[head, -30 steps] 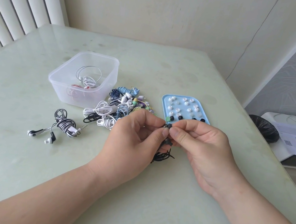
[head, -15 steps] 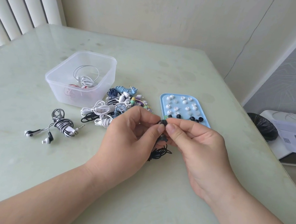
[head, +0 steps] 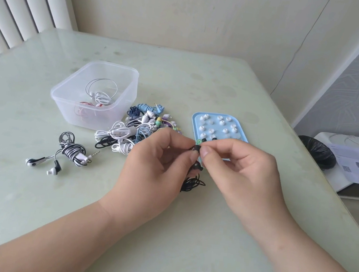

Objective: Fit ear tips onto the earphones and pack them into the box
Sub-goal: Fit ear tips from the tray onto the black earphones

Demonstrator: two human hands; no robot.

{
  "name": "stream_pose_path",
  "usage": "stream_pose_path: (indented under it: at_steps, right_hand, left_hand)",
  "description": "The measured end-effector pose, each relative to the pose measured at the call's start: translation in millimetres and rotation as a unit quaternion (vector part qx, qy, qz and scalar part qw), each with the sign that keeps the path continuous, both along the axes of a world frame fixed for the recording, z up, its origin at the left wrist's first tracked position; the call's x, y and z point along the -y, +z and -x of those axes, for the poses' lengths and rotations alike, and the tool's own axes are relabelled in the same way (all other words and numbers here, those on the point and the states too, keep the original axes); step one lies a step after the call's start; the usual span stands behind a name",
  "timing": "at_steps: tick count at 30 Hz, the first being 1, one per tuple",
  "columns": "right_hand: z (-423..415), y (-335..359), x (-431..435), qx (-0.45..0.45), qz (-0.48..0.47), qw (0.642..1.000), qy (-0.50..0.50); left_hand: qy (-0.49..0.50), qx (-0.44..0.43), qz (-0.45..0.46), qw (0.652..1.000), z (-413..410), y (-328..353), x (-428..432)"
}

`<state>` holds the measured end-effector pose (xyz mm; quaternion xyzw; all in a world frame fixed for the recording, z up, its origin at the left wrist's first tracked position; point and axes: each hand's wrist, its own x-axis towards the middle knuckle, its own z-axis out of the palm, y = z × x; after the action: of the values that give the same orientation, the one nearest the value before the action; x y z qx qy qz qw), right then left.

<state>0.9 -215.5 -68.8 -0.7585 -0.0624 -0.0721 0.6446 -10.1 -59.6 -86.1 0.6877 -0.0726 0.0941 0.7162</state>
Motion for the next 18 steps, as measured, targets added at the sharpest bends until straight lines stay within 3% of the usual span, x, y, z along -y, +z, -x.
stream_pose_path:
  at_steps: [6,18]
  right_hand:
    - [-6.8,-2.1,12.0,-0.06,-0.09,0.994,0.031]
    - [-9.7,-3.3,17.1,-0.001,0.043,0.998,0.054]
  left_hand:
    - [-0.054,-0.056,0.077,0.994,-4.4,4.5,-3.2]
    - [-0.094,-0.115,0.091,0.985,-8.8,2.6,-8.5]
